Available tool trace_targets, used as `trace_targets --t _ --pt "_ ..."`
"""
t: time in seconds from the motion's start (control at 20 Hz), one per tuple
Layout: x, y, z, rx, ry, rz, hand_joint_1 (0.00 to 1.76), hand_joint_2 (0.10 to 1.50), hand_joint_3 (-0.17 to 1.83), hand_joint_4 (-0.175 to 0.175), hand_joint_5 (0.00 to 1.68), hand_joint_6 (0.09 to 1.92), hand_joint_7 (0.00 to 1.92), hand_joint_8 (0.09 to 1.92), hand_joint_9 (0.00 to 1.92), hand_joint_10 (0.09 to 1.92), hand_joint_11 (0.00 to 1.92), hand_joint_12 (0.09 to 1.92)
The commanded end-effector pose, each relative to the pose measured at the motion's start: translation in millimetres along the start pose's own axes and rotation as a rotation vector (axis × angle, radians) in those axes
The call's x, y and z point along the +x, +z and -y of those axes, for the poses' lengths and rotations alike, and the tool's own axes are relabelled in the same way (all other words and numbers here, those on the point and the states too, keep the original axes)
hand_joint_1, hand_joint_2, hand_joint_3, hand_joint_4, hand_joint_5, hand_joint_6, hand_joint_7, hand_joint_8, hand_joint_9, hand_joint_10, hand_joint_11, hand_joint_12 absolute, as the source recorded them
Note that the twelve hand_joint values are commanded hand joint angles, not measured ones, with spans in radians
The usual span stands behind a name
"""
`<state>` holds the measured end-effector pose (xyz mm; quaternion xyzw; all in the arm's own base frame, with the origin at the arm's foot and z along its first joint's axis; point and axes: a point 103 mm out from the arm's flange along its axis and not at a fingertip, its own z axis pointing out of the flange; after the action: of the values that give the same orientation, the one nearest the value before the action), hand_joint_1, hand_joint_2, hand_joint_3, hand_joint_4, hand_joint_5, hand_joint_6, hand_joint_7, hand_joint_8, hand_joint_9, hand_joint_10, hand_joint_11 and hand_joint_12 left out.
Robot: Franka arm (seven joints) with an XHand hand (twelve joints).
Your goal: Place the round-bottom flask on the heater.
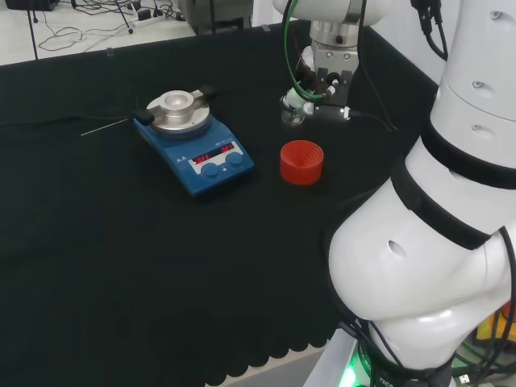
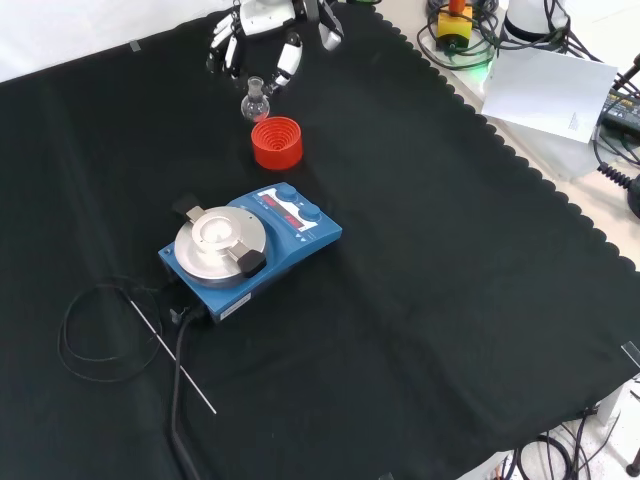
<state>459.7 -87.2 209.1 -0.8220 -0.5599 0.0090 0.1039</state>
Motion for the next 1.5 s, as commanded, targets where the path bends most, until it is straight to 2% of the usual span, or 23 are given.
trace_targets --t 0.05,0.4,0.95,1.5 --pt "34.4 -38.7 -10.0 -0.011 -0.029 0.009 1.09 0.7 0.68 0.169 1.15 0.9 0.38 0.62 0.62 0.57 0.36 1.32" --pt "69.3 -55.6 -28.1 0.016 -0.073 0.026 1.09 0.7 0.69 0.169 1.15 0.9 0.37 0.62 0.61 0.57 0.36 1.32" --pt "131.8 -77.1 -62.7 0.055 -0.173 0.047 1.09 0.69 0.7 0.173 1.15 0.9 0.36 0.62 0.61 0.56 0.36 1.32" --pt "182.6 -76.3 -60.4 0.09 -0.278 0.065 1.09 0.69 0.7 0.175 1.16 0.9 0.36 0.62 0.6 0.57 0.36 1.32"
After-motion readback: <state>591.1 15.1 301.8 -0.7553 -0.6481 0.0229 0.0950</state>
